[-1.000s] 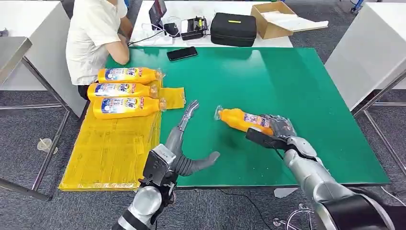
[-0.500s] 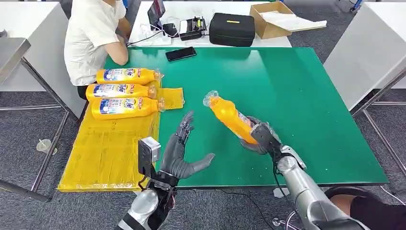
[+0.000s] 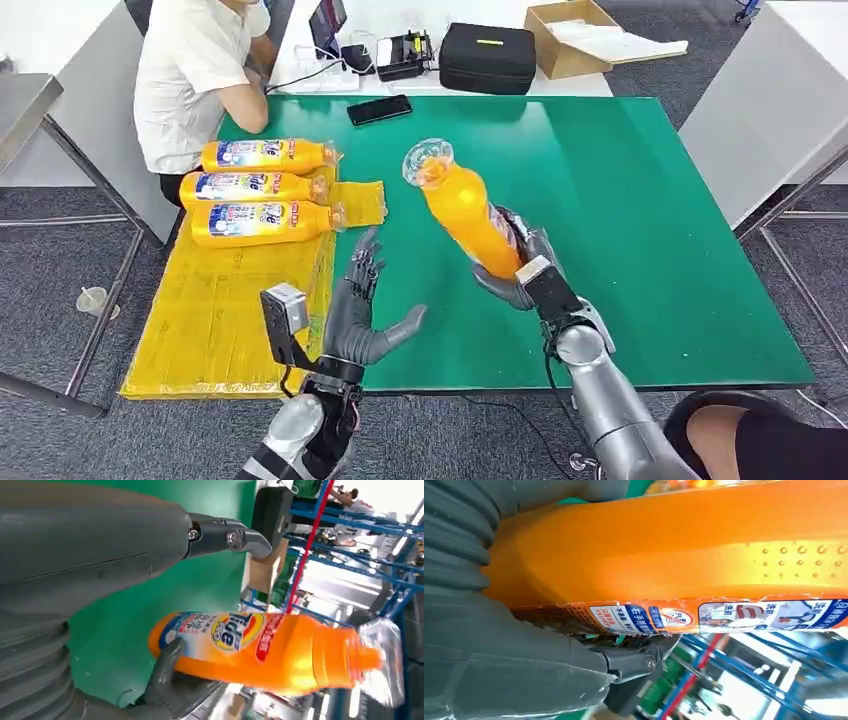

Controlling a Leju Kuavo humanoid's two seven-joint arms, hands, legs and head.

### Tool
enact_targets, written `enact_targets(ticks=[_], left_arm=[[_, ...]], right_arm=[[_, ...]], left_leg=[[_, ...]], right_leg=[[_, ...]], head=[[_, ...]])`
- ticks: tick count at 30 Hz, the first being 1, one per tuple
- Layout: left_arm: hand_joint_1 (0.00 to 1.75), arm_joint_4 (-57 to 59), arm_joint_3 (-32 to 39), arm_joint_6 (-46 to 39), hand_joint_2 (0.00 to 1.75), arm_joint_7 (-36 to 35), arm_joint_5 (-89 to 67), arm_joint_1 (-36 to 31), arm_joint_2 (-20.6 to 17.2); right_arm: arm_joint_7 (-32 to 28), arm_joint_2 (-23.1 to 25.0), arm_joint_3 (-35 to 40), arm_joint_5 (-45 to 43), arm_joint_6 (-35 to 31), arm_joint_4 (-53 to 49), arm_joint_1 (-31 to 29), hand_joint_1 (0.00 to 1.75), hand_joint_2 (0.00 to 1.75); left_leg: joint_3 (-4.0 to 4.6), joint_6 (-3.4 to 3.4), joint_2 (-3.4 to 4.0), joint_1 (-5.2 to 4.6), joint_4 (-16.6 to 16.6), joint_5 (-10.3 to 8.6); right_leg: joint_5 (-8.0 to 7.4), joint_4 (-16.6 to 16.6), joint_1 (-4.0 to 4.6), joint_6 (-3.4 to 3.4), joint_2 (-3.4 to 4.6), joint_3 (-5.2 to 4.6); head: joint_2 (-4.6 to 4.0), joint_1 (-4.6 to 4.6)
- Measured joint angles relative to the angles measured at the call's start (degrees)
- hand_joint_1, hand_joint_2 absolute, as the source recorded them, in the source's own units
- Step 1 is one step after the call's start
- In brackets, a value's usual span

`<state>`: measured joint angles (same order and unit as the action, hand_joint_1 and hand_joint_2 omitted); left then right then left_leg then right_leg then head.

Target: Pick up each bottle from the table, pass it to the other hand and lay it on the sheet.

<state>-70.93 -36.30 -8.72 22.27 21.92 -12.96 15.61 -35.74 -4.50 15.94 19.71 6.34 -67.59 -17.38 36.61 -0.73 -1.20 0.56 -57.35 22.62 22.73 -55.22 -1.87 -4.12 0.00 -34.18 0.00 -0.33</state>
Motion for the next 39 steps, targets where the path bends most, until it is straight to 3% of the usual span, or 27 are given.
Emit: enact_targets(ticks=[15,24,39], left_arm=[[0.0,-3.2,0.1,0.3,1.75,1.7,1.5,0.1,0.0],[0.0,-3.3,-0.1,0.5,1.75,2.5,1.1,-0.6,0.1],[0.0,-3.7,1.0,1.6,1.75,2.2,2.5,-1.9,0.3]], right_arm=[[-0.9,3.8,6.4,-0.1,0.3,-3.4,3.3,1.75,1.75],[-1.0,5.5,12.0,-0.1,1.5,-0.1,1.7,1.75,1.75],[-0.8,5.7,14.6,-0.2,2.5,2.4,-1.8,1.75,1.75]], left_leg=[[0.01,0.01,0.01,0.02,0.0,0.0],[0.01,0.02,0.01,0.04,0.0,0.0],[0.02,0.02,0.01,0.04,0.0,-0.01]], right_leg=[[0.01,0.0,0.01,0.01,0.01,-0.02],[0.01,0.0,0.02,0.02,0.0,-0.04],[0.01,0.0,0.02,0.02,0.0,-0.05]], head=[[0.0,0.0],[0.0,0.02],[0.0,0.0]])
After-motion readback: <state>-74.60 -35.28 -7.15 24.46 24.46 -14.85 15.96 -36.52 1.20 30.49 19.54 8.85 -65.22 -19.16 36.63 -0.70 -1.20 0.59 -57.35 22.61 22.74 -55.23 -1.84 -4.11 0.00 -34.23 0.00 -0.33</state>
